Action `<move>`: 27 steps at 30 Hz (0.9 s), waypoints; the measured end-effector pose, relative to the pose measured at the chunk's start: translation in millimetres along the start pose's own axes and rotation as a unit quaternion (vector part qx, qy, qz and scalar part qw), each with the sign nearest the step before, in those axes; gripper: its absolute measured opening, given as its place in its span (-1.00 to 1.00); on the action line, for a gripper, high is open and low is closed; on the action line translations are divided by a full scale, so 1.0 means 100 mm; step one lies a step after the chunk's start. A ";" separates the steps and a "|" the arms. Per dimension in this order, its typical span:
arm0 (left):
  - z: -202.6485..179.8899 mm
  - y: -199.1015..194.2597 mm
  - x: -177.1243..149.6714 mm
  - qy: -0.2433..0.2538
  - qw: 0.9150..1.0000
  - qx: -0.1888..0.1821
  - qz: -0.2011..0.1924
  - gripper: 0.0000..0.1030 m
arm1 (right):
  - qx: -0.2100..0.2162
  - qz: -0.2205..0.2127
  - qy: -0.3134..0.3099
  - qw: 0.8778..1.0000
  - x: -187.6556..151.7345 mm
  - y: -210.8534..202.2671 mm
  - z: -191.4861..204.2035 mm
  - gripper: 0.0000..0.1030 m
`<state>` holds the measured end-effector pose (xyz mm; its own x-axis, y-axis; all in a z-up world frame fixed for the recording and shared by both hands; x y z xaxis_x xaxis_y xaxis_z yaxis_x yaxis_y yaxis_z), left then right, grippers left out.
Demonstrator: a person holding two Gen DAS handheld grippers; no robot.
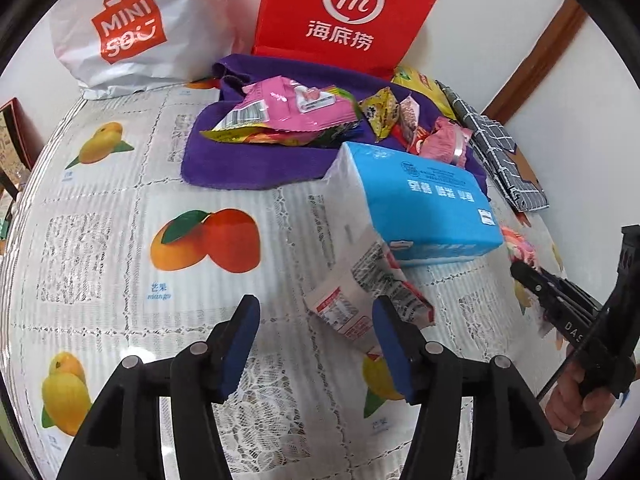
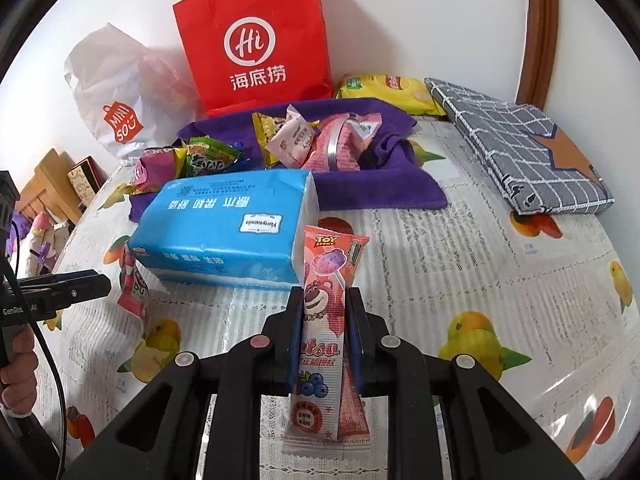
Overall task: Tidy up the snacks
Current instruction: 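Grasp the white-and-red candy packet with the left tool while the right tool holds the Lotso bar, then carry the candy packet and Lotso bar with both tools over the purple towel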
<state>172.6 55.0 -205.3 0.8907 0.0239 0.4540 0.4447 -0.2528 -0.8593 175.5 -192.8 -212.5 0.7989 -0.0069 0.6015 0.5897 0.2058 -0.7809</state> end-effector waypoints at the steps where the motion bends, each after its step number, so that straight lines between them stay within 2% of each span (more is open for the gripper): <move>1: -0.03 0.01 0.01 0.002 1.000 -0.003 -0.001 0.14 | 0.002 0.001 0.000 1.000 -0.01 0.01 0.00 -0.60; 4: -0.15 0.06 0.03 0.015 1.000 -0.012 0.003 0.19 | 0.003 0.003 0.001 1.000 -0.03 0.02 -0.02 -0.60; 7: -0.29 0.08 0.07 0.019 0.999 -0.035 0.002 0.22 | 0.003 0.004 0.005 1.000 -0.05 0.03 -0.08 -0.60; 8: -0.33 0.08 0.08 0.021 0.999 -0.039 0.001 0.34 | 0.004 0.004 0.007 1.000 -0.06 0.04 -0.10 -0.60; 11: -0.39 0.15 0.12 0.029 0.999 -0.017 0.000 0.44 | 0.004 0.011 0.015 1.000 -0.07 0.09 -0.16 -0.60; 17: -0.37 0.54 0.04 0.035 0.997 0.038 0.058 0.46 | 0.004 0.023 0.023 0.999 -0.10 0.20 -0.23 -0.60; 18: -0.38 0.54 0.04 0.041 0.997 0.043 0.046 0.49 | 0.004 0.024 0.023 0.999 -0.10 0.21 -0.24 -0.60; 20: -0.40 0.55 0.04 0.050 0.996 0.053 0.046 0.45 | 0.003 0.025 0.024 0.999 -0.10 0.23 -0.25 -0.60; 23: -0.42 0.53 0.04 0.059 0.996 0.061 0.036 0.17 | 0.000 0.028 0.024 0.999 -0.10 0.25 -0.26 -0.60; 27: -0.37 0.49 0.06 0.058 0.997 0.047 0.029 0.05 | -0.001 0.026 0.023 0.999 -0.08 0.24 -0.25 -0.60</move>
<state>196.1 6.9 -236.3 0.9010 -0.1014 0.4218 0.4038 -0.1591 -0.9009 186.4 -212.0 -240.4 0.8334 -0.0411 0.5512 0.5469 0.2052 -0.8116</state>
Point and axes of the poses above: each gripper's, at about its wrist camera, not at the fingertips, and y roughly the way its jaws point, z to its left, x to its top, the point moved 7 cm from there along y, roughly the way its jaws point, and after that the axes turned 2 degrees about x, right-handed, at the moved point
